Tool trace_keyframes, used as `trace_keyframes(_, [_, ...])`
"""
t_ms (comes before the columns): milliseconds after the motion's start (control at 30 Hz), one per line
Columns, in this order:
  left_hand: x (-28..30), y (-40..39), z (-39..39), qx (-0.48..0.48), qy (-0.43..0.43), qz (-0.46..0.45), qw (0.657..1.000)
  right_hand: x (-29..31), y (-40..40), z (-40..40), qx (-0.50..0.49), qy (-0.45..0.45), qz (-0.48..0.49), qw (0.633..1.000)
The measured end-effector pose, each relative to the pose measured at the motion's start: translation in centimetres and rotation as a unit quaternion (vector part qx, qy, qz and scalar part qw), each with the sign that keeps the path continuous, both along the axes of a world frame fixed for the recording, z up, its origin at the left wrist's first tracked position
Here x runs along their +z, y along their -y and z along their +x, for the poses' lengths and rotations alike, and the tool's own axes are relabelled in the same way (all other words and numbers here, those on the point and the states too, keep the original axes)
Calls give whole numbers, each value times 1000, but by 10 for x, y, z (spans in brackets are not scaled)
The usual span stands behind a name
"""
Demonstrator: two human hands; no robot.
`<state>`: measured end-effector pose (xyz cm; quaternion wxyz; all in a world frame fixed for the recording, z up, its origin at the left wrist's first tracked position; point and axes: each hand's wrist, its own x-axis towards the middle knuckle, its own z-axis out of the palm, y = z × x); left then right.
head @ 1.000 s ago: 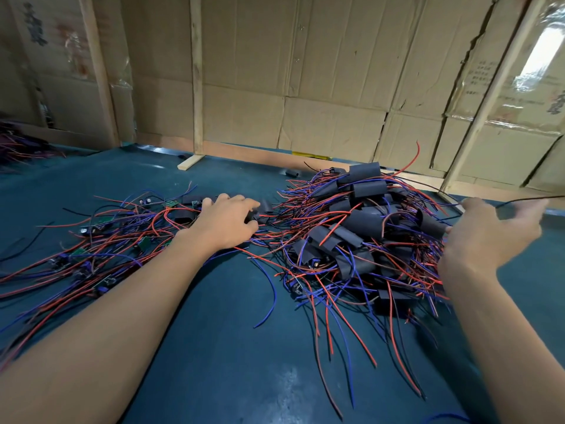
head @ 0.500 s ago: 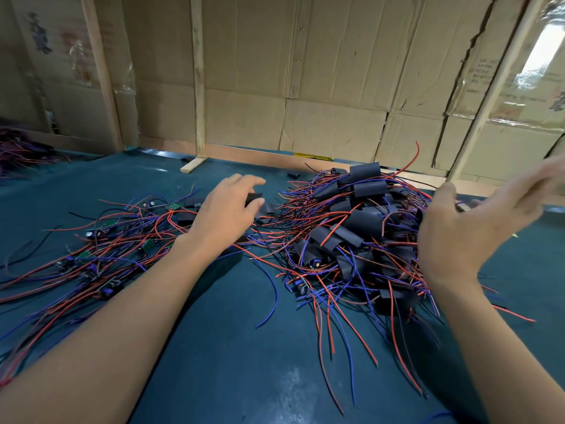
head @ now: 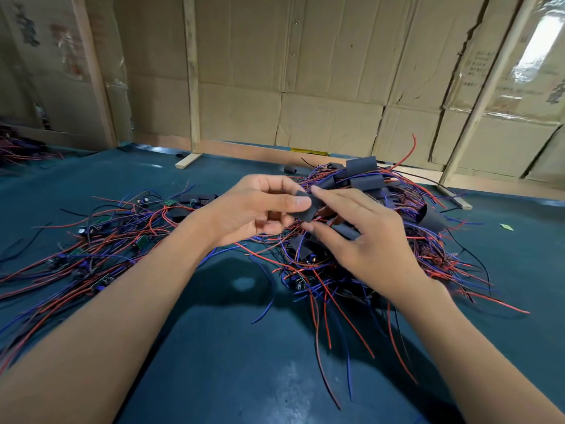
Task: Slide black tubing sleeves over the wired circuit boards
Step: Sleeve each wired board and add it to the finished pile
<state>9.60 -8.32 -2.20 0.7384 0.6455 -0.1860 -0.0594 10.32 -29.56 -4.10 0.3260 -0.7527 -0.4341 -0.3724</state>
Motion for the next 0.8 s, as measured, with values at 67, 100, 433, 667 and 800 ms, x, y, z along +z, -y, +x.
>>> trace_keyframes(67, [-2, 0, -1, -11, -16, 8, 1000, 1, 1, -1, -6, 2, 3, 1000])
trace_keyframes(100, [-2, 0, -1, -16, -20, 16, 1000, 3, 1, -2, -7, 0, 3, 1000])
trace_keyframes(433, [-5, 6, -1, -32, 2, 70, 997, 6, 1, -10, 28, -40, -15, 999])
trace_keyframes(667, [1, -9, -5, -62, 96, 373, 921, 12, 11, 2, -73, -11, 95, 993])
trace_keyframes(800, [-6, 2, -3, -103, 85, 508, 851, 11, 12, 3, -36, -106, 144, 983])
